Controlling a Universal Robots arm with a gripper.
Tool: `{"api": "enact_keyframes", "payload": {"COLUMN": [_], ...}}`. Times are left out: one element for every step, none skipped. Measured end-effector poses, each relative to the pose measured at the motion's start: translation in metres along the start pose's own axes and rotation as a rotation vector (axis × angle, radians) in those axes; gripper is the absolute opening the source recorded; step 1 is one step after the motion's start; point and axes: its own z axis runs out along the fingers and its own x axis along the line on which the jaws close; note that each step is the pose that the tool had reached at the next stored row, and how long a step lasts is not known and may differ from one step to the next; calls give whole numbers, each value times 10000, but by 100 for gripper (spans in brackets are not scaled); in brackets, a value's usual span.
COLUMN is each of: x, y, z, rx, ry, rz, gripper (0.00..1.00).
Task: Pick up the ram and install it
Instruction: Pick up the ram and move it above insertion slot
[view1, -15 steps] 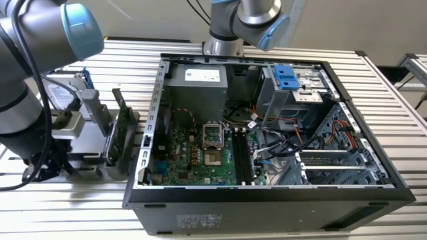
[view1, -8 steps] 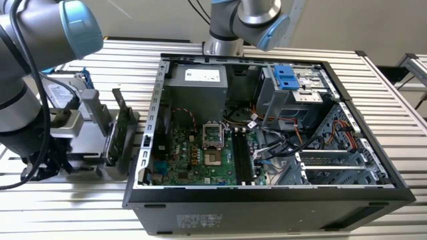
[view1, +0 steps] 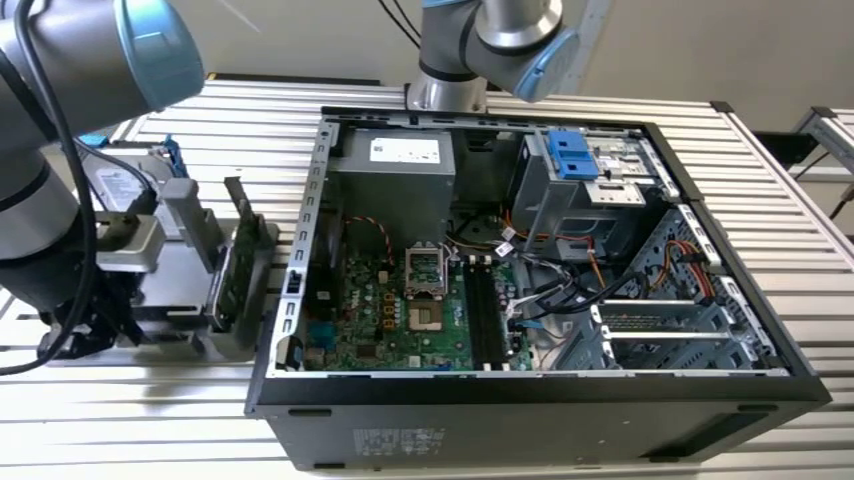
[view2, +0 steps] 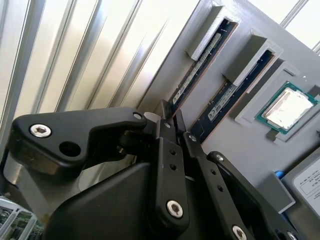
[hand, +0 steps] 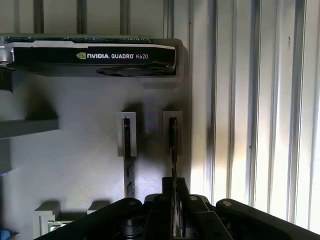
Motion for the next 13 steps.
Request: {"api": "enact_keyframes", "payload": {"x": [0,0,0,0,0,-1,-1,-1,-1,-1,-1,-1,-1], "y": [0,0,0,0,0,0,0,0,1,1,1,1,1], "z": [-6,-13,-19,-25,-31,-37,-44,-49,-55,-60,-67,-71,-75], "rx": [-1,0,0,-1,-1,-1,-1,-1,0,-1,0,-1,-2], "ry": [0,0,0,0,1,0,0,1,0,1,0,0,1], "rz": [0,0,0,0,0,0,0,0,0,0,0,0,0], "gripper": [0,0,0,0,0,0,0,0,0,0,0,0,0]}}
